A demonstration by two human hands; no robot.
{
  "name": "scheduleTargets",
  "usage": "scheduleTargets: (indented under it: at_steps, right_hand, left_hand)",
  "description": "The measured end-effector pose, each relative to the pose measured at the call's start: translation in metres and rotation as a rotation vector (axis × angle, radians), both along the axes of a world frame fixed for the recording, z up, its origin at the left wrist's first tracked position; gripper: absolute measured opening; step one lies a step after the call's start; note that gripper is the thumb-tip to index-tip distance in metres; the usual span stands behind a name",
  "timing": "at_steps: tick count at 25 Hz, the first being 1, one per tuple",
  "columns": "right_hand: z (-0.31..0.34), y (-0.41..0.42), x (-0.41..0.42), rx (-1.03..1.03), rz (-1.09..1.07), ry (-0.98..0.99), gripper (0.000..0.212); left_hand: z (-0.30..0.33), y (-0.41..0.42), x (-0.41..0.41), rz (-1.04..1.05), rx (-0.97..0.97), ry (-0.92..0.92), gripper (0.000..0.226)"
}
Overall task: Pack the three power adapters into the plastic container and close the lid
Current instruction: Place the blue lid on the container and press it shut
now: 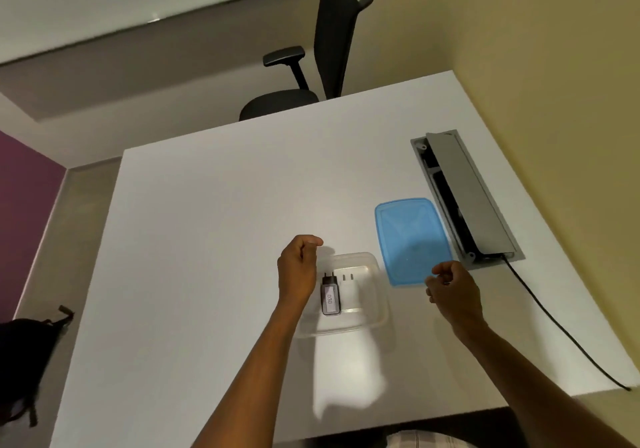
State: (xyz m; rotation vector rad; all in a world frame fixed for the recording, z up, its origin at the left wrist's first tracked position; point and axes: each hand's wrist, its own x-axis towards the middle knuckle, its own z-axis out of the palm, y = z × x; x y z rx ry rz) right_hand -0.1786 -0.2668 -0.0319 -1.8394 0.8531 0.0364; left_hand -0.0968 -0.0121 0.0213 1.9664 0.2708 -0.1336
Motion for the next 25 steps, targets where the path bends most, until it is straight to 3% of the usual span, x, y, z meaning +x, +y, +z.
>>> scheduleTargets:
  at_steps: [5,9,15,20,25]
  right_hand:
    - [-0.017,-0.038,0.002,0.119,-0.147,0.082,0.013]
    - [-0.029,-0.061,0.013,0.241,-0.239,0.203,0.032]
    - [-0.052,-0.066,0.029,0.294,-0.211,0.303,0.034]
    - [-0.068,-0.061,0.047,-0.172,-0.023,0.273,0.03]
    - [-0.066,-0.063,0.069,-0.178,0.023,0.304,0.022]
  left_hand:
    - [-0.004,-0.057,0.043,-0.117,0.075,0.009,0.029]
    - [-0.022,-0.095,0.078,-0.306,0.135,0.162,0.024]
    - [-0.062,-0.13,0.108,-0.525,0.436,0.285,0.059]
    - [-0.089,-0.146,0.118,-0.479,0.509,0.398,0.044]
    - [-0.097,-0.15,0.11,-0.473,0.48,0.471,0.037]
